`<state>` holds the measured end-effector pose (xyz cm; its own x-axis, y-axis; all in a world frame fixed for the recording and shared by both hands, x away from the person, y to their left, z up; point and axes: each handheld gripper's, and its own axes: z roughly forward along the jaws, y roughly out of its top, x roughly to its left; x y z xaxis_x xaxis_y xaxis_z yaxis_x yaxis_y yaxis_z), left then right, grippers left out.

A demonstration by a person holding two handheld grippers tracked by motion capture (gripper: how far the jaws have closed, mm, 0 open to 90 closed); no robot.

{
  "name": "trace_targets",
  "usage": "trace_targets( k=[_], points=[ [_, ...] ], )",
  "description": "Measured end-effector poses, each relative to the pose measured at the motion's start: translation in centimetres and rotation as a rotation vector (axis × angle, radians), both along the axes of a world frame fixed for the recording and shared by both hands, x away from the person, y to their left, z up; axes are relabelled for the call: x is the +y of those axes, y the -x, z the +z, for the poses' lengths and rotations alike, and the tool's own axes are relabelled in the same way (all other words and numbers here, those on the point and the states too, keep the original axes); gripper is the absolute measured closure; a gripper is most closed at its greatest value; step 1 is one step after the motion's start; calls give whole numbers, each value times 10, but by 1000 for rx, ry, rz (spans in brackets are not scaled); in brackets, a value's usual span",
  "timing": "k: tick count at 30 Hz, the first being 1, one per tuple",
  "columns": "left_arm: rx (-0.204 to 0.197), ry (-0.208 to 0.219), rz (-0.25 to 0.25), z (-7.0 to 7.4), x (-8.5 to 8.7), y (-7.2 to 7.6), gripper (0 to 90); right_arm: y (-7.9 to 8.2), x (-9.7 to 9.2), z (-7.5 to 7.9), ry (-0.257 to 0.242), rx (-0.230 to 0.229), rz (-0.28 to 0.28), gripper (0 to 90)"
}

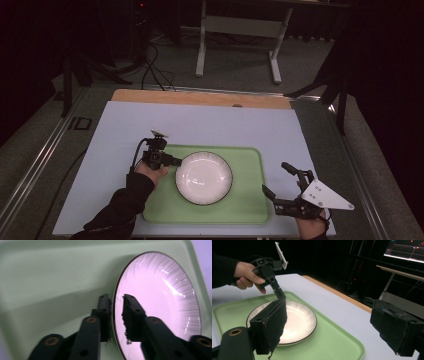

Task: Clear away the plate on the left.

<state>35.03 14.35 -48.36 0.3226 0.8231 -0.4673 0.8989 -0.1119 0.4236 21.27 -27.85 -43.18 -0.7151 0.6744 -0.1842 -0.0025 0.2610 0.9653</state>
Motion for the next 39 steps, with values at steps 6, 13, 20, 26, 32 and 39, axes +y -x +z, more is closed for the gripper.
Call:
trace_targets(
  k=[6,13,20,26,32,39],
  points=[
    [-56,10,-20,22,10,3,672,0,1,0,0,5,0,137],
    [-142,3,-59,44,20,11,485,0,0,0,2,0,-2,137],
    [-198,4,-81,57,32,21,415,1,1,0,7,-1,-3,137],
    [-260,63,-136,67,40,34,291,2,1,0,10,-3,-9,137],
    [-321,80,-136,79,52,47,167,2,1,0,12,-3,-10,137],
    [-379,84,-146,83,60,61,23,2,2,0,15,-2,-8,137]
  ],
)
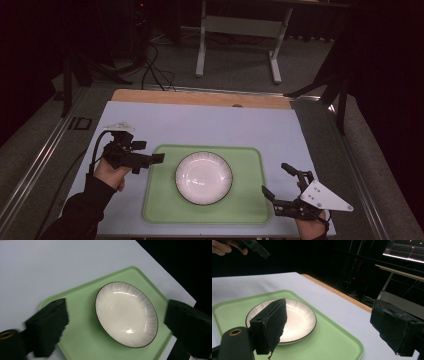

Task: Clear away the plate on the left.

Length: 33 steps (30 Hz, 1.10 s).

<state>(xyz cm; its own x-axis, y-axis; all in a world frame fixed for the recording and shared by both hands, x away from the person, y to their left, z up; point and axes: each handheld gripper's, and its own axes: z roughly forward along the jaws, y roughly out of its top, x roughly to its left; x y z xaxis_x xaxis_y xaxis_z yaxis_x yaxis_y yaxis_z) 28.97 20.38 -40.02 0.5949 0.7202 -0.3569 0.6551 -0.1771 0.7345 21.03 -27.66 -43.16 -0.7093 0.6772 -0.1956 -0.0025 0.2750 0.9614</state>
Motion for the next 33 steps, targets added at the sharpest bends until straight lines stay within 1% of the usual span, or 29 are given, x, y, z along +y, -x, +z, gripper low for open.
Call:
trace_targets(
  k=[1,4,6,7,9,11,14,16,19,20,22,23,24,25,26,27,29,30,31,33],
  points=[
    [-19,1,2,-1,0,2,23,0,0,0,-1,0,0,137],
    [-53,4,-10,-3,1,8,11,0,0,0,-3,1,-1,137],
    [-55,-12,-18,-5,0,11,11,0,0,0,-3,2,-1,137],
    [-56,-9,-30,-6,0,14,11,0,0,0,-3,3,0,137],
    [-67,-9,-38,-9,1,16,11,0,1,-1,-1,4,2,137],
    [-76,-6,-43,-13,3,21,11,0,1,-1,-1,4,2,137],
    [-80,-6,-43,-18,5,26,11,-1,0,-1,-2,6,0,137],
    [-91,-22,-40,-21,6,30,11,-1,0,-1,-2,7,0,137],
    [-108,-13,-64,-26,8,36,12,-1,1,-2,1,6,1,137],
    [-112,-16,-68,-28,8,38,12,-1,1,-2,2,5,1,137],
    [-136,-14,-74,-32,9,42,12,-2,1,-2,1,2,1,137],
    [-140,-18,-73,-34,10,44,12,-2,1,-2,1,6,1,137],
    [-155,-22,-72,-36,11,45,16,-2,1,-2,0,7,1,137],
    [-155,-22,-72,-36,11,45,23,-2,1,-2,0,7,1,137],
    [-191,-11,-68,-38,13,48,23,-2,1,-2,0,8,1,137],
    [-202,4,-56,-40,14,49,23,-2,0,-3,-1,11,1,137],
    [-250,31,-38,-41,16,52,21,-3,0,-3,-2,16,-2,137],
    [-270,27,-35,-41,16,53,21,-3,-1,-4,-6,22,-1,137],
    [-277,22,-46,-42,15,53,21,-3,-1,-4,-10,26,-1,137],
    [-270,22,-72,-44,13,53,21,-3,-1,-4,-9,26,0,137]
  ],
)
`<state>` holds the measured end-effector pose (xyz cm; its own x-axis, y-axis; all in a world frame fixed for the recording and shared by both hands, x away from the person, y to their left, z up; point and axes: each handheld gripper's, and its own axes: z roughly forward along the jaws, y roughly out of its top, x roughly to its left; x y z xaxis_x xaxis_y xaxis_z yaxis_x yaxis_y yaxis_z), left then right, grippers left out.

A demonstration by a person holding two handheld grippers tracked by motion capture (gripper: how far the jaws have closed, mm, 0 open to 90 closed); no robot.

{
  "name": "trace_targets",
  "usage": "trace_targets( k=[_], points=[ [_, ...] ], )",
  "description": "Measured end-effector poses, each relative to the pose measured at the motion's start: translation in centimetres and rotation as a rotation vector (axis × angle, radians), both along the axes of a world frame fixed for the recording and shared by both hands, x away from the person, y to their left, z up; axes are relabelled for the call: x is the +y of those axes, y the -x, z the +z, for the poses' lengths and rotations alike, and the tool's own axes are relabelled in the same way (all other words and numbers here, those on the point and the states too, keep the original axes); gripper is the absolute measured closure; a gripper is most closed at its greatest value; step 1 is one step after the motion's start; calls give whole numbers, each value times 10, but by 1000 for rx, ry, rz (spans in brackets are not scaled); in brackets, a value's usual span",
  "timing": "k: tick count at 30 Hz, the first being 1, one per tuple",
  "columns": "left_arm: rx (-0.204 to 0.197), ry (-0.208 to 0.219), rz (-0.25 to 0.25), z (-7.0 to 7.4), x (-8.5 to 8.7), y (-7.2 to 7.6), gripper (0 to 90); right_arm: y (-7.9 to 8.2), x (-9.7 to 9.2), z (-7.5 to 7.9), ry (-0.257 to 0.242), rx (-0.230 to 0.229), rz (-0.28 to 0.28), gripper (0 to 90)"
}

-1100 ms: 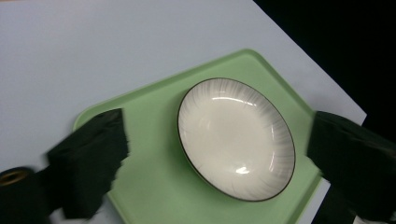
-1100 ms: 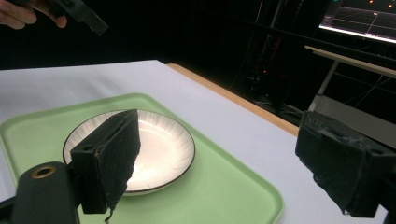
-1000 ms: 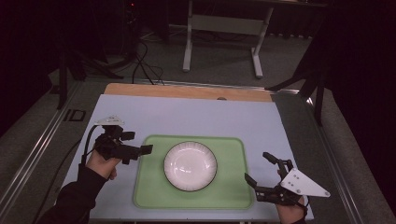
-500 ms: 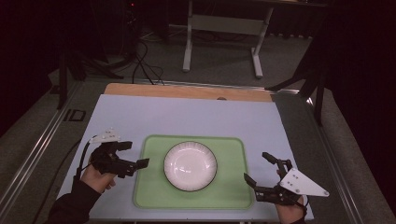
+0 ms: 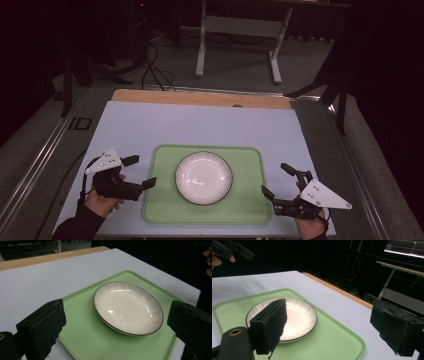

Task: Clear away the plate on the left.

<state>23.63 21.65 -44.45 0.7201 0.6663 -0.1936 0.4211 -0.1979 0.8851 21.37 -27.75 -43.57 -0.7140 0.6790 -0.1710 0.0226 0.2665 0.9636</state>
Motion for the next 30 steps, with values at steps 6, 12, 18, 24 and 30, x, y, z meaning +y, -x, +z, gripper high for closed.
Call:
trace_targets(
  k=[6,12,18,24,30],
  points=[
    [-13,2,-33,-14,-7,1,21,-1,0,-2,2,9,1,137],
    [-20,0,-81,-21,-14,5,21,-2,-3,-2,-7,14,-1,137],
    [-22,-3,-105,-26,-17,6,21,-4,-6,-4,-16,35,-5,137],
    [-44,-2,-107,-28,-16,6,21,-5,-5,-5,-8,39,-3,137],
    [-40,-5,-102,-30,-16,5,21,-7,-6,-7,-5,51,-13,137]
  ],
)
